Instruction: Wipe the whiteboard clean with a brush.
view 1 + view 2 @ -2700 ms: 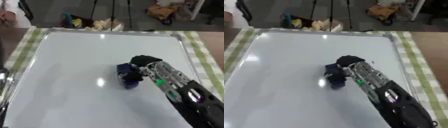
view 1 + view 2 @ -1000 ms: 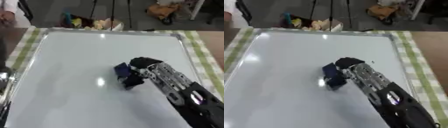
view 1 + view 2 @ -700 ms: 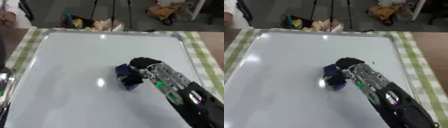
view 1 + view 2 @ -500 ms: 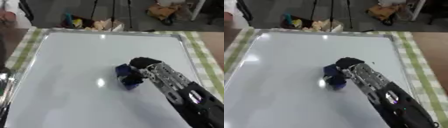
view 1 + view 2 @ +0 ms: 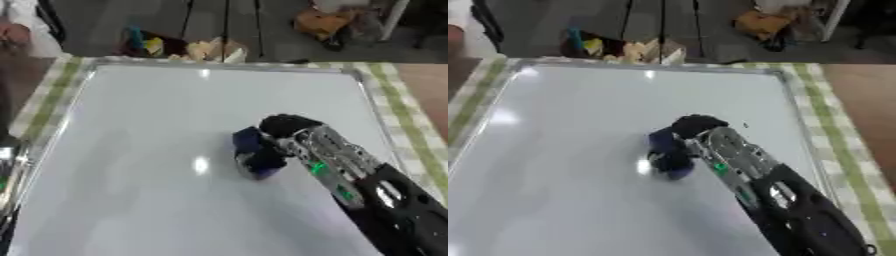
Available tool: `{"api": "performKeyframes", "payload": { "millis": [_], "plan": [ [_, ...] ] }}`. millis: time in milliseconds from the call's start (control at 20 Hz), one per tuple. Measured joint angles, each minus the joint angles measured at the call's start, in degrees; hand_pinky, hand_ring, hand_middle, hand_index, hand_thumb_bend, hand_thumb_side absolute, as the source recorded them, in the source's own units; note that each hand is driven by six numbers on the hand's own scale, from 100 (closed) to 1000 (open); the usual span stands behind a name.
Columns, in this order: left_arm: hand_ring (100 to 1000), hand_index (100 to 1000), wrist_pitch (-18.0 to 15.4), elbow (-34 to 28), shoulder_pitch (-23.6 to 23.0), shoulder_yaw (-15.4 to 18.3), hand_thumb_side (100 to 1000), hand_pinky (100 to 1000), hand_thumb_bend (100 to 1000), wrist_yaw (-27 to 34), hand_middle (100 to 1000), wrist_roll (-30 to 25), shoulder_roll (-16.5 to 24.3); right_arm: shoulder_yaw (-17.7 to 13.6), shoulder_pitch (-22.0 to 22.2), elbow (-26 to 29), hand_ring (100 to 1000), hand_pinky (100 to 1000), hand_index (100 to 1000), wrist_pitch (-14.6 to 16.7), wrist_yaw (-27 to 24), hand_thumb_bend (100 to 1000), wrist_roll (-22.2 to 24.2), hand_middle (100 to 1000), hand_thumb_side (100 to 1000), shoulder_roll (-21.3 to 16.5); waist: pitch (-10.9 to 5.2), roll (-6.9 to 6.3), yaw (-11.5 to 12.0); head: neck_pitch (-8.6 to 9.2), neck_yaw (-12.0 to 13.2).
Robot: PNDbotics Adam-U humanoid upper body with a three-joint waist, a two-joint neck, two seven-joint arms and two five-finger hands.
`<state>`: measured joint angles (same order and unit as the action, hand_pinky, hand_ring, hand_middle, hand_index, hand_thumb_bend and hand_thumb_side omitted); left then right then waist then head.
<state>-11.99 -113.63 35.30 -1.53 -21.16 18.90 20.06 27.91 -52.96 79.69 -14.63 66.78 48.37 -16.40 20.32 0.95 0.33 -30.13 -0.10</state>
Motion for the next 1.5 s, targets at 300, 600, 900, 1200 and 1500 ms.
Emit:
{"api": "performKeyframes", "payload": {
  "millis": [300, 600, 900, 1200, 1500],
  "plan": [
    [913, 924, 0.0, 0.0, 0.0, 0.0, 1000, 836, 263, 0.0, 880, 0.0, -0.3, -0.1, -0.2, -0.2, 697, 466, 162, 0.5, 0.2, 223, 0.5, 613, 992, 0.0, 0.0, 0.0, 0.0, 0.0, 0.0],
    [914, 924, 0.0, 0.0, 0.0, 0.0, 1000, 836, 262, 0.0, 880, -0.1, -0.4, -0.3, -0.2, -0.2, 695, 462, 161, 0.7, 0.2, 190, 0.9, 611, 928, 0.0, 0.01, 0.0, 0.0, 0.01, 0.0],
    [915, 924, 0.0, 0.0, 0.0, 0.0, 1000, 836, 261, 0.0, 880, -0.1, -0.4, -0.3, -0.2, -0.3, 679, 442, 157, 0.7, 0.2, 105, 1.2, 596, 840, 0.0, 0.09, -0.1, 0.0, 0.04, 0.0],
    [915, 924, 0.0, 0.0, 0.0, 0.0, 1000, 835, 260, 0.0, 880, -0.1, -0.5, -0.3, -0.2, -0.4, 671, 430, 156, 0.8, 0.2, 113, 1.2, 589, 796, 0.0, 0.1, -0.12, 0.0, 0.04, -0.1],
    [915, 924, 0.0, 0.0, 0.0, 0.0, 1000, 835, 259, 0.1, 880, -0.1, -0.5, -0.3, -0.2, -0.4, 656, 415, 152, 0.8, 0.2, 100, 1.2, 576, 769, 0.0, 0.11, -0.12, 0.0, 0.04, -0.1]
  ]
}}
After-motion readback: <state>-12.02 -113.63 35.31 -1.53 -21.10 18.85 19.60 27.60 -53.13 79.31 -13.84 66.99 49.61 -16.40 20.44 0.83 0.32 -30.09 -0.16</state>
